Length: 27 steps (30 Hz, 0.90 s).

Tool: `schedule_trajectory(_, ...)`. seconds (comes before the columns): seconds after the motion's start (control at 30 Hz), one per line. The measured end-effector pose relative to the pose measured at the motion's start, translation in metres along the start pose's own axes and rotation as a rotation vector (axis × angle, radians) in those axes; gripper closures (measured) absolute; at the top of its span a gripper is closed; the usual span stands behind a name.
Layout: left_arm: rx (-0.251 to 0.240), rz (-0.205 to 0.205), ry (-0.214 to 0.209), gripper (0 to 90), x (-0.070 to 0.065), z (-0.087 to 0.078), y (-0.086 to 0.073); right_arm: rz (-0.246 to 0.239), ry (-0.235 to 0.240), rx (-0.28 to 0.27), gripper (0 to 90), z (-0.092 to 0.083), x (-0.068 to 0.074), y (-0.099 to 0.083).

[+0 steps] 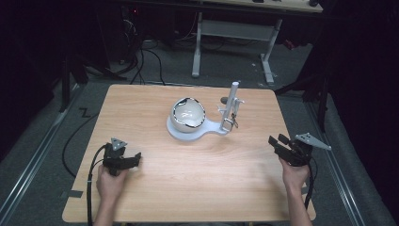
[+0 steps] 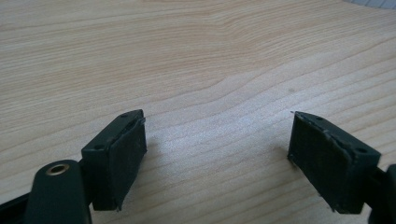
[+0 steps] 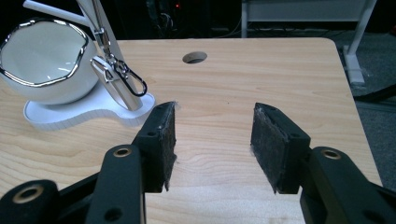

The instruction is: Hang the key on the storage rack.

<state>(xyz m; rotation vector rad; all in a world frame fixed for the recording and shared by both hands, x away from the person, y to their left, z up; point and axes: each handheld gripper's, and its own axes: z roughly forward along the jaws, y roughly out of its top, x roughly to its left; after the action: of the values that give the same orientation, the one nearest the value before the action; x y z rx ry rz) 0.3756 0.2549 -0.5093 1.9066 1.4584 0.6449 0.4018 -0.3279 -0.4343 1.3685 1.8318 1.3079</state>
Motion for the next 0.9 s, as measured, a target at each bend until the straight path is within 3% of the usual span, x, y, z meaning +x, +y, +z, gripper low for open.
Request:
schedule_trajectory(0.7, 0.000, 0.000, 0.000, 19.5, 0.000, 0.000, 0.000, -0.010, -0.035, 0.074, 50.2, 0.015, 0.000, -0.020)
schedule_trajectory(0.9, 0.000, 0.000, 0.000, 19.5, 0.000, 0.000, 0.000, -0.051, -0.052, 0.101, 50.1, 0.022, 0.004, -0.023)
